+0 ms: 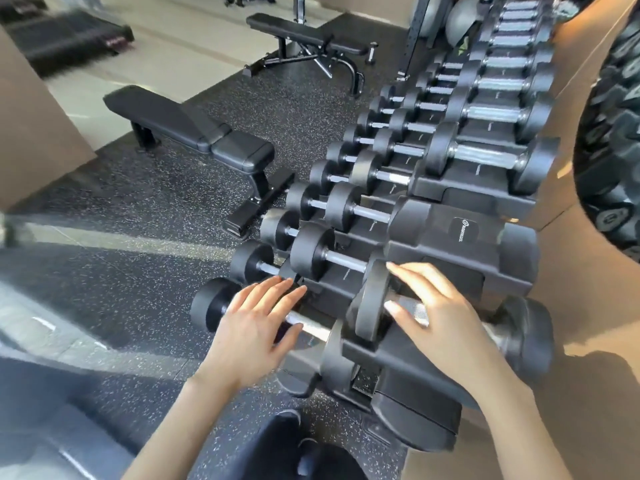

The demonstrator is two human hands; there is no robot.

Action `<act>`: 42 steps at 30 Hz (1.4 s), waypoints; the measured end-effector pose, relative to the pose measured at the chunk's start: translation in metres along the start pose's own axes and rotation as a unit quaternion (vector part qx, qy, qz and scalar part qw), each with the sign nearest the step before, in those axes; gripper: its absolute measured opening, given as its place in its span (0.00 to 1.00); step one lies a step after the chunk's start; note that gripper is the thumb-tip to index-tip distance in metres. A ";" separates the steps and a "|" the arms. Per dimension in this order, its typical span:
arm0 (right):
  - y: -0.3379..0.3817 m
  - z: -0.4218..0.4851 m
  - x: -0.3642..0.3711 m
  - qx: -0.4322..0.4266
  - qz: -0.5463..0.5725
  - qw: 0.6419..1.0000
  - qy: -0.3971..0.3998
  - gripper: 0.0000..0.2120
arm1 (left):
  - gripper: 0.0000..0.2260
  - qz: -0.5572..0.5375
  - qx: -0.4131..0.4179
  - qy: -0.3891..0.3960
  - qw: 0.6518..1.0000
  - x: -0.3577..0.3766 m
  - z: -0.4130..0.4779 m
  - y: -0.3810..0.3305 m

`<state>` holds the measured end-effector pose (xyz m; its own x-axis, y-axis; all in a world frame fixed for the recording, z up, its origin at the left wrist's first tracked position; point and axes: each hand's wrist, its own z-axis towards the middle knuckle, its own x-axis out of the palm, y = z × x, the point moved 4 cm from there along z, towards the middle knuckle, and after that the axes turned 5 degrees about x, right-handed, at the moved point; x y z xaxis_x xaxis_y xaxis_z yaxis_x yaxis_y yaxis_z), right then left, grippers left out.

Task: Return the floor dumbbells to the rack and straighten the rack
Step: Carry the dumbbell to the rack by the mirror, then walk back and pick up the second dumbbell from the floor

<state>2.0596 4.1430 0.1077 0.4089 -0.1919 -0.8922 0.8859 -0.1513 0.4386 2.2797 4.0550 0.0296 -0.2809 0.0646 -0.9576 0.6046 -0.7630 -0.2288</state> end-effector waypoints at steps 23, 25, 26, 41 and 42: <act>0.202 0.037 0.235 -0.175 -0.182 0.957 0.143 0.32 | 0.22 0.032 -0.185 0.016 0.982 -0.022 -0.150 0.171; 0.220 0.051 0.252 -0.177 -0.198 0.953 0.147 0.32 | 0.23 0.040 -0.175 0.026 0.983 -0.027 -0.155 0.199; 0.229 0.058 0.258 -0.180 -0.206 0.951 0.146 0.32 | 0.23 0.046 -0.168 0.024 0.984 -0.032 -0.158 0.212; 0.345 0.163 0.315 -0.188 -0.195 0.952 0.139 0.29 | 0.24 0.060 -0.206 0.006 0.977 -0.071 -0.189 0.362; 0.349 0.168 0.320 -0.193 -0.188 0.953 0.140 0.28 | 0.24 0.057 -0.215 0.010 0.975 -0.070 -0.190 0.370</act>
<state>2.4626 3.8657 -0.0068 0.0402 0.0798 -0.9960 0.9736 0.2209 0.0570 2.6643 3.8906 -0.0217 -0.1819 0.0120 -0.9832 0.8886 -0.4263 -0.1696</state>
